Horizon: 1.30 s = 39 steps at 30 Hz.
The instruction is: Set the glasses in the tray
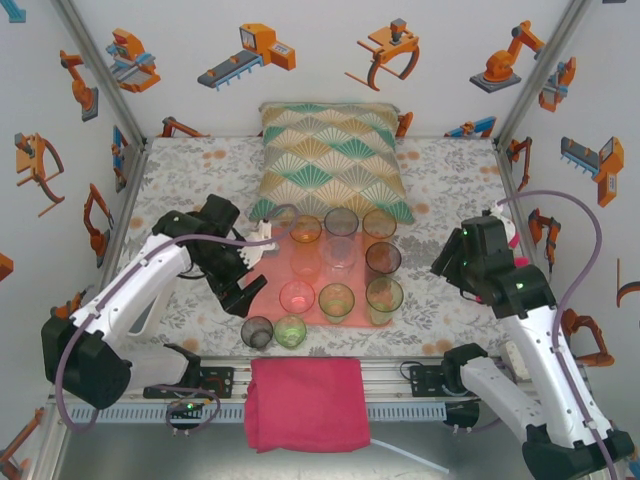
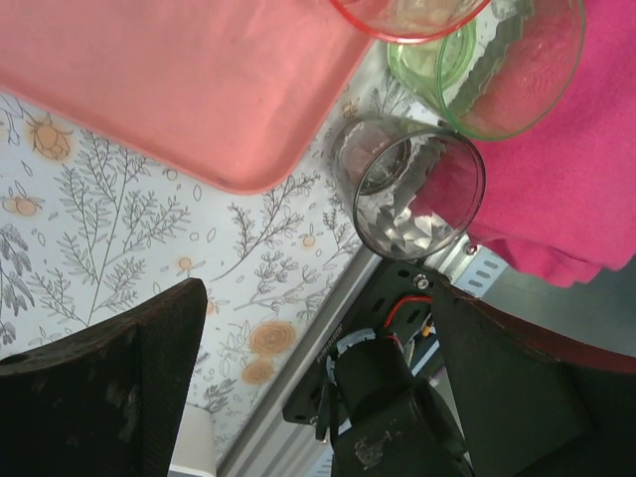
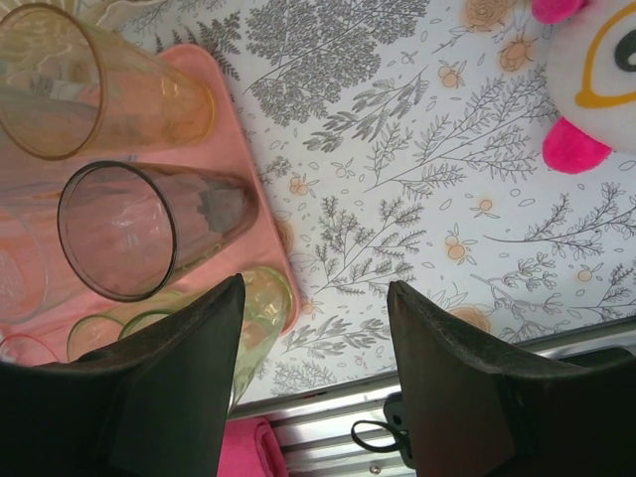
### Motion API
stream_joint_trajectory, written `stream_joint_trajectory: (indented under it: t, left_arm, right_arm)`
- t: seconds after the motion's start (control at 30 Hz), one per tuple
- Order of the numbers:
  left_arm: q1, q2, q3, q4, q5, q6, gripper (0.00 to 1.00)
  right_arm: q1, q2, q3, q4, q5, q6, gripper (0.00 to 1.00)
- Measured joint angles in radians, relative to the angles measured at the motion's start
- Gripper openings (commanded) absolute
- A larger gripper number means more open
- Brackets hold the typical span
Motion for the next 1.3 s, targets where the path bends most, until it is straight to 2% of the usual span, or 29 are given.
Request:
stream_joint_trajectory:
  t: [0.27,0.47,0.6,0.87,1.3]
  left_arm:
    - [-0.090,-0.010,-0.086,0.095,-0.052,-0.056,0.87]
    - [-0.100,-0.031,-0.093,0.121,-0.063,-0.077,0.85]
    - [-0.103,-0.032,-0.096,0.132,-0.062,-0.086,0.85]
    - [-0.112,-0.032,-0.127,0.166,-0.069,-0.109,0.85]
    - [-0.161,-0.032,-0.197,0.236,-0.113,-0.120,0.76]
  right_arm:
    - [0.000,0.047,0.004,-0.015,-0.113,-0.052,0.56]
    - [0.000,0.058,0.004,-0.003,-0.261,-0.092,0.54]
    - [-0.001,0.068,0.004,0.003,-0.317,-0.108,0.54]
    - [-0.001,0.065,0.004,0.001,-0.291,-0.108,0.54]
    - [-0.001,0.055,0.004,-0.015,-0.209,-0.100,0.55]
